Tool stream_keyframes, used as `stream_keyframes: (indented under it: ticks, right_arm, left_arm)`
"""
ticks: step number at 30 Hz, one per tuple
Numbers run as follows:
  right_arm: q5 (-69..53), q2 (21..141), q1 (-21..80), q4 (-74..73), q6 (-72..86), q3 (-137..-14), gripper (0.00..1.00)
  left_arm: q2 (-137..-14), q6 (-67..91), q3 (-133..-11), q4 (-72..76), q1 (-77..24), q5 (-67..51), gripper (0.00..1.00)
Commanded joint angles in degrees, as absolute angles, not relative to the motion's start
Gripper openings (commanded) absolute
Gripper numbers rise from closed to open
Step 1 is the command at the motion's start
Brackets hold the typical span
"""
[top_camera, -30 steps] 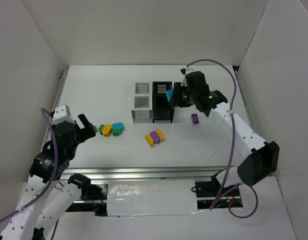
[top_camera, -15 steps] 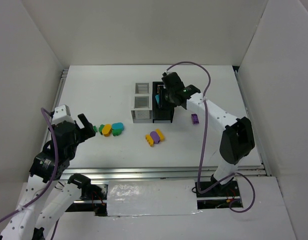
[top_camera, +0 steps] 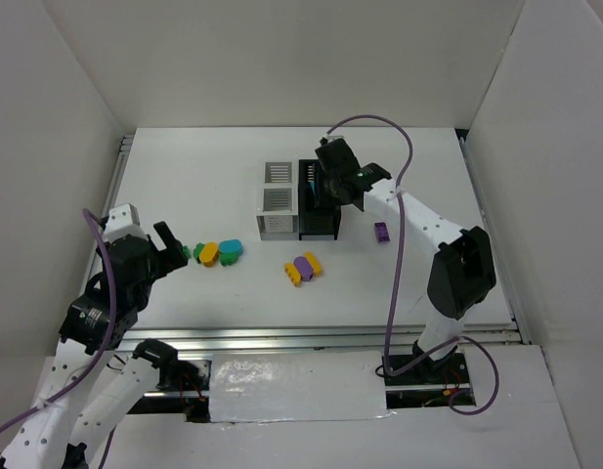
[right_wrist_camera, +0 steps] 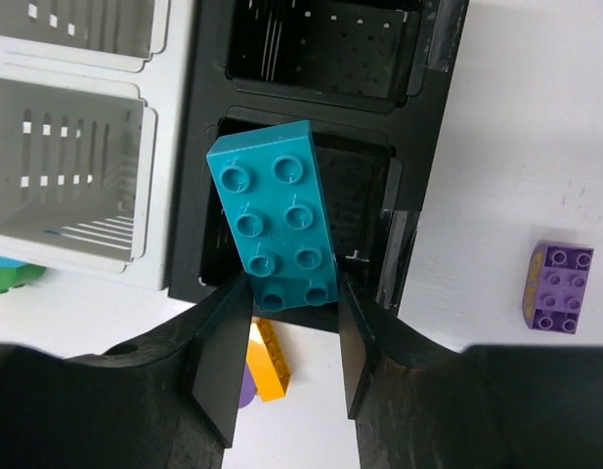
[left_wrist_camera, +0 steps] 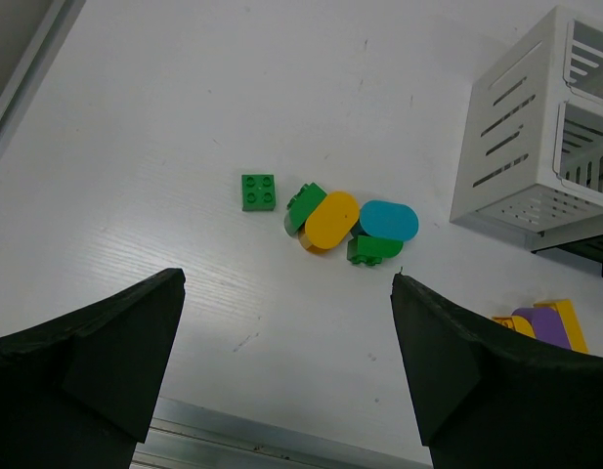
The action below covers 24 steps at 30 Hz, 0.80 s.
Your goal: Sort the legos into containers by color
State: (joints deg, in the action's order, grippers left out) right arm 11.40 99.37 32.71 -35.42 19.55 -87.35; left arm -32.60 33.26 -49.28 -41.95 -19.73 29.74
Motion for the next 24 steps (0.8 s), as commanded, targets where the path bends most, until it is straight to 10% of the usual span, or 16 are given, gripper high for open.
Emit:
stream_keyframes:
  ticks: [1, 15, 24]
  right_arm:
    - [13.5, 100.6, 32.7, -35.7, 18.0, -90.1, 0.46]
    - [8.1, 92.7, 33.3, -35.0, 19.2, -88.6, 1.00]
    - [5.6, 72.5, 37.7, -33.0, 25.9, -74.0, 1.00]
  left_arm:
    - [-32.6, 33.0, -49.7, -40.1, -20.0, 30.1, 1.00]
    - [-33.7, 32.9, -49.7, -40.0, -20.0, 30.0, 1.00]
    - [-42.2, 30.9, -51.6, -39.9, -20.0, 26.2, 1.00]
